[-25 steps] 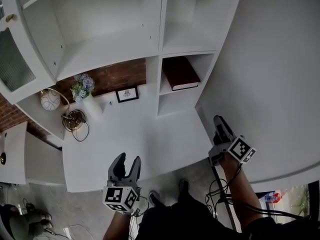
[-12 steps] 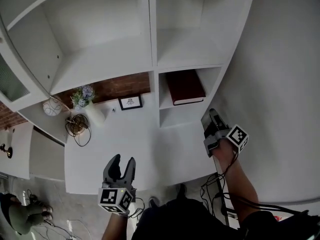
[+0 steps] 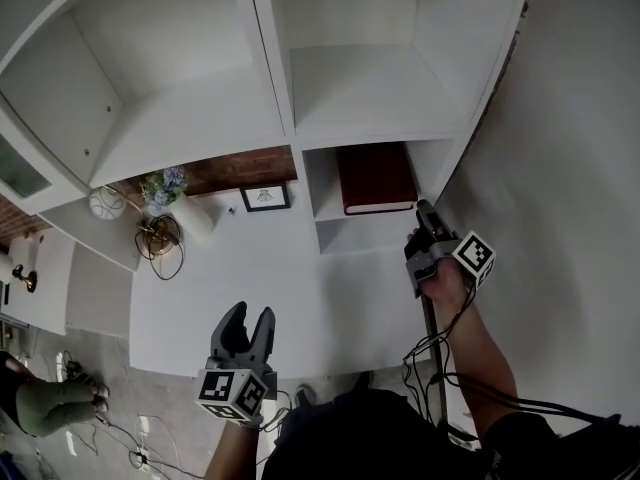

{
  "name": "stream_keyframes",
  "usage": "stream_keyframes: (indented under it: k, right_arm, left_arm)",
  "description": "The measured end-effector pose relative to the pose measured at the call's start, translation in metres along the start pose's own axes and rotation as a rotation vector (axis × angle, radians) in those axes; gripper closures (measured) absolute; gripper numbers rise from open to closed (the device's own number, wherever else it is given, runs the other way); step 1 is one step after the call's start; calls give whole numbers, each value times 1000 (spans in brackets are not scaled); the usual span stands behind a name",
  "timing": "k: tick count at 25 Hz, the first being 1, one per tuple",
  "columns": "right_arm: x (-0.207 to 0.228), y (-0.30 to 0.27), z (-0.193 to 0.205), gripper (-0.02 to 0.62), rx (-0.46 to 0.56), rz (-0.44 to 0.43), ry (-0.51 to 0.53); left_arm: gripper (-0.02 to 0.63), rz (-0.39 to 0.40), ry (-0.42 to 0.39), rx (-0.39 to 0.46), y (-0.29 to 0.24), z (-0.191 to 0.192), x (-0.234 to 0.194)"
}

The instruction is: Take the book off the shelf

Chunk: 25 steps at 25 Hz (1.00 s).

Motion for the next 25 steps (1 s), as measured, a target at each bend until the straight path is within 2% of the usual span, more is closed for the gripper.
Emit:
stream_keyframes:
  k: [6, 15, 17, 20, 25]
  right_arm:
    - [4, -14, -3, 445, -24, 0, -1]
    - [4, -24, -6, 445, -49, 23, 56]
    - [5, -24, -6, 463, -56, 36, 80]
    - [2, -24, -7, 525, -61, 45, 130]
    - [-2, -24, -5, 571, -85, 80, 188]
  left_arm:
    - [400, -21, 11, 9, -4, 2, 5]
    - [403, -17, 19, -7, 5, 8, 6]
    - [403, -14, 22, -15, 8, 10, 4]
    - [403, -6, 25, -24, 13, 10, -1]
    - [407, 17, 22, -37, 21, 10, -6]
Point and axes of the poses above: the fingertips, and each gripper's own axes: y backward along the fingers, x to its right, z out of its underside, the point moved 6 cm from there along y, backward along the fingers, and after that the axes turned 3 degrees about y, right-handed, at the moved point
